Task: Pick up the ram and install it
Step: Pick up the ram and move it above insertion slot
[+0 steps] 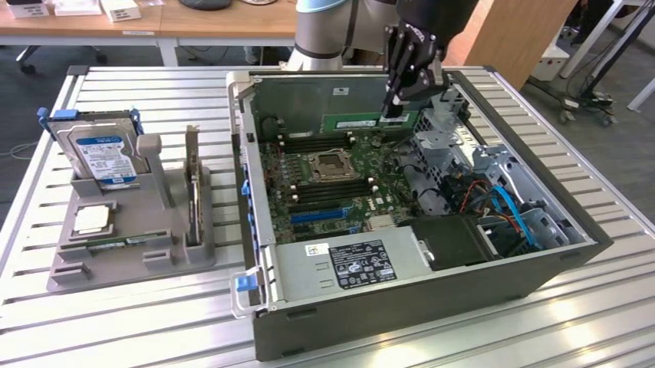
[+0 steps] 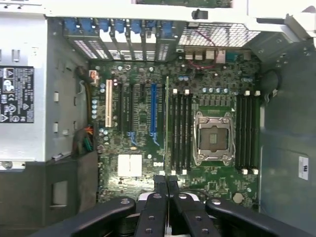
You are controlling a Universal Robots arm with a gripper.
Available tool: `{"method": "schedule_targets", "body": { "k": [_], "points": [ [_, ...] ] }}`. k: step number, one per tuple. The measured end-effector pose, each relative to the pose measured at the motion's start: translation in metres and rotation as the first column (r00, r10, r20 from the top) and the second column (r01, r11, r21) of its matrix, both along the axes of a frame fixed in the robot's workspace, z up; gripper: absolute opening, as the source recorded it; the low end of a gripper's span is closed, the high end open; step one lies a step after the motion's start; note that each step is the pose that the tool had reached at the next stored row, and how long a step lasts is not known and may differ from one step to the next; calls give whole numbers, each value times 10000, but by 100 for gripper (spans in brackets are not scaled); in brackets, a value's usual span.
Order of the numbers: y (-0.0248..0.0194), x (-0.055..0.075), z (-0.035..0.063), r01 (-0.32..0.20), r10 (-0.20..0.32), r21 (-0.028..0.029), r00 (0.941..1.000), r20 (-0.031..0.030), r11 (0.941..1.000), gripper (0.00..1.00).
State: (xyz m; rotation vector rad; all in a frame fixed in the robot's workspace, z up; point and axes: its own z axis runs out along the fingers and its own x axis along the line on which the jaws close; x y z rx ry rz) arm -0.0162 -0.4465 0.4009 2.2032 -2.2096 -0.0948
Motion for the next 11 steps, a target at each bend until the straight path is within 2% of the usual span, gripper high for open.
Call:
{"method": "schedule_targets", "body": {
  "k": [11],
  "points": [
    [237, -7, -7, 80, -80, -1, 10000, 0, 10000, 11]
  ]
}}
